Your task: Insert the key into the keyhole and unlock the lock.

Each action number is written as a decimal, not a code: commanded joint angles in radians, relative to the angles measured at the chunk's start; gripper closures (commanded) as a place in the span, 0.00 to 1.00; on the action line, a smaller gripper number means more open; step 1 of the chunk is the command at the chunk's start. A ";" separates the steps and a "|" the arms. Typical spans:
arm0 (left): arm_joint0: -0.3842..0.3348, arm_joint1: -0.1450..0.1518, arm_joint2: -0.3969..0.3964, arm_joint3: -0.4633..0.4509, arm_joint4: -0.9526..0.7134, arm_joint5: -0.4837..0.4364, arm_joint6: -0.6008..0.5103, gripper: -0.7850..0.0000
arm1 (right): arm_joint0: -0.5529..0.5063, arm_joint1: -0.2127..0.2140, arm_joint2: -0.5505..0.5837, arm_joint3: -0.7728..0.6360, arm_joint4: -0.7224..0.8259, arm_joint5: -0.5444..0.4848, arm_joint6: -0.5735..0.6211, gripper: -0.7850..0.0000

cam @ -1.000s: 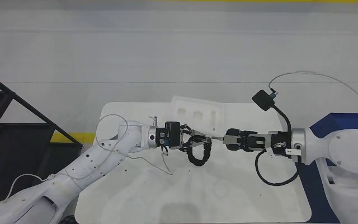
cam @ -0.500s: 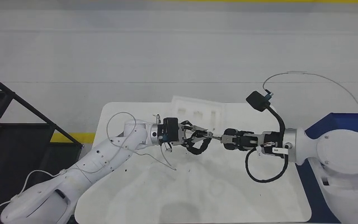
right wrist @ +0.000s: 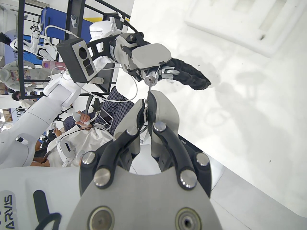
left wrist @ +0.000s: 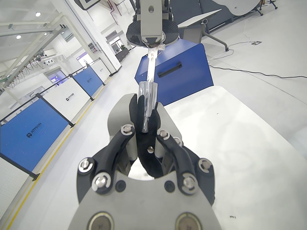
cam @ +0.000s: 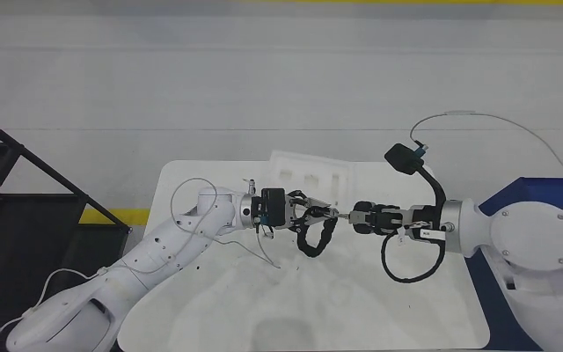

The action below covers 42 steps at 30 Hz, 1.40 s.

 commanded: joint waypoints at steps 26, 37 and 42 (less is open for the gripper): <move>0.028 -0.026 -0.053 0.015 0.038 -0.072 0.004 1.00 | 0.049 0.051 -0.058 -0.006 0.028 0.025 -0.025 1.00; 0.038 -0.034 -0.073 0.014 0.057 -0.090 0.008 1.00 | 0.069 0.061 -0.080 0.000 0.042 0.031 -0.031 1.00; 0.040 -0.038 -0.080 0.011 0.066 -0.098 0.004 1.00 | 0.076 0.065 -0.089 0.003 0.043 0.035 -0.035 1.00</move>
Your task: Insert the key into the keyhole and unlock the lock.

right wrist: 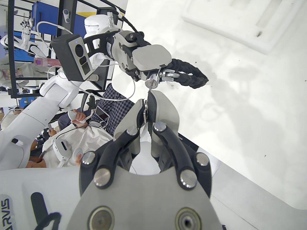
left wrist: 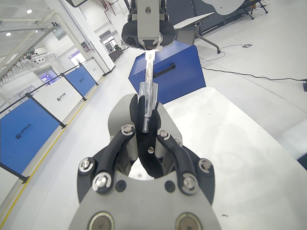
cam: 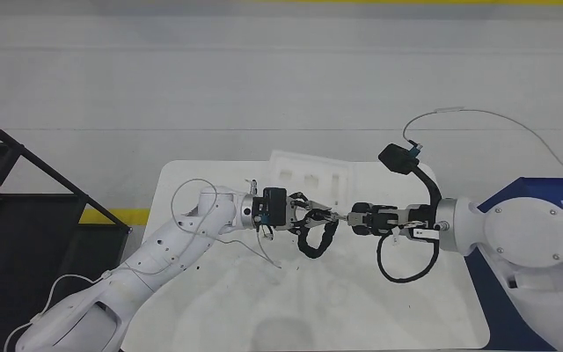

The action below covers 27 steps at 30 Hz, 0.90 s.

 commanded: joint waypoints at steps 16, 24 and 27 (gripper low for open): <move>0.009 -0.011 -0.022 -0.015 0.022 -0.022 -0.025 1.00 | 0.045 0.009 -0.074 0.009 -0.029 0.011 -0.011 1.00; 0.015 -0.016 -0.031 -0.014 0.028 -0.034 -0.028 1.00 | 0.078 0.008 -0.108 0.009 -0.016 0.025 -0.036 0.00; 0.018 -0.018 -0.033 -0.010 0.018 -0.049 -0.022 1.00 | 0.086 0.007 -0.110 0.008 -0.004 -0.010 -0.047 0.00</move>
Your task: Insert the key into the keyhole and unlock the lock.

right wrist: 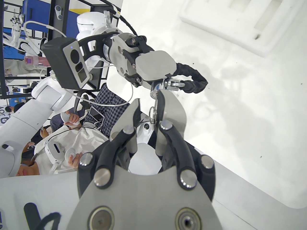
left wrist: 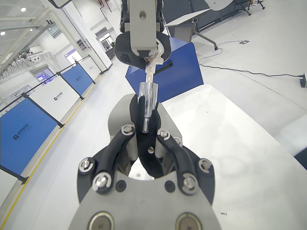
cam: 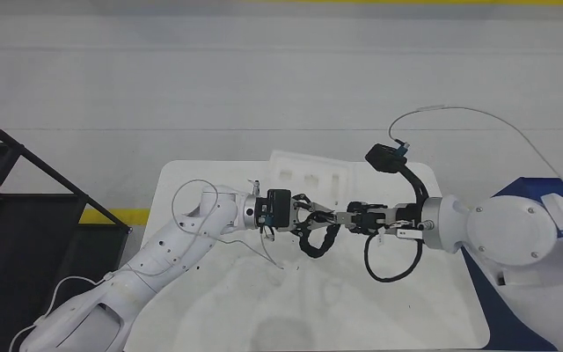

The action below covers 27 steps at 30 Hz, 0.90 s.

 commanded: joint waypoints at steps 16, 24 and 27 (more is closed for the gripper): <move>-0.030 0.017 -0.044 -0.031 -0.010 -0.254 -0.039 1.00 | 0.005 0.021 0.035 -0.021 -0.077 -0.557 0.090 0.00; -0.044 0.058 -0.027 -0.044 -0.099 -0.254 -0.090 1.00 | -0.016 0.023 0.028 -0.007 -0.073 -0.651 0.080 0.00; -0.051 0.077 -0.015 -0.043 -0.128 -0.254 -0.102 1.00 | -0.035 0.019 0.043 0.062 0.018 -0.640 0.000 0.00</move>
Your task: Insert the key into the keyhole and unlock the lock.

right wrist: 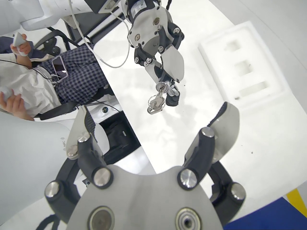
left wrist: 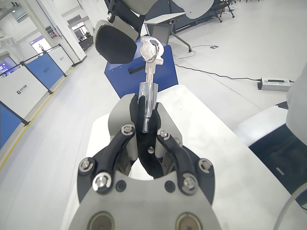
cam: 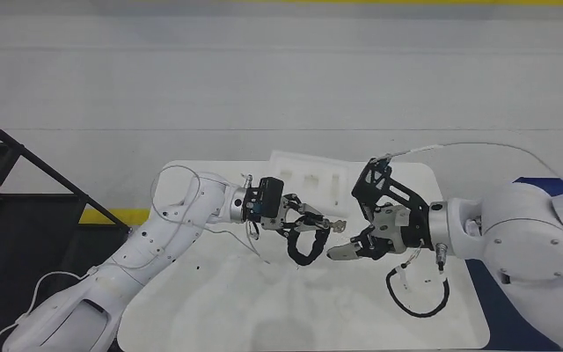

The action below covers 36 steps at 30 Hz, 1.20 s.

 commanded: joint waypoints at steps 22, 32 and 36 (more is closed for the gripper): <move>0.034 0.044 -0.057 -0.053 -0.225 0.000 -0.319 1.00 | 0.019 0.007 -0.007 0.018 -0.154 -0.136 0.041 0.00; -0.009 0.048 -0.003 -0.061 -0.322 0.000 -0.405 1.00 | 0.057 0.014 -0.037 0.050 -0.355 -0.610 -0.032 0.00; -0.032 0.050 0.023 -0.065 -0.332 0.000 -0.434 1.00 | 0.039 0.018 -0.030 0.049 -0.443 -0.683 -0.111 0.00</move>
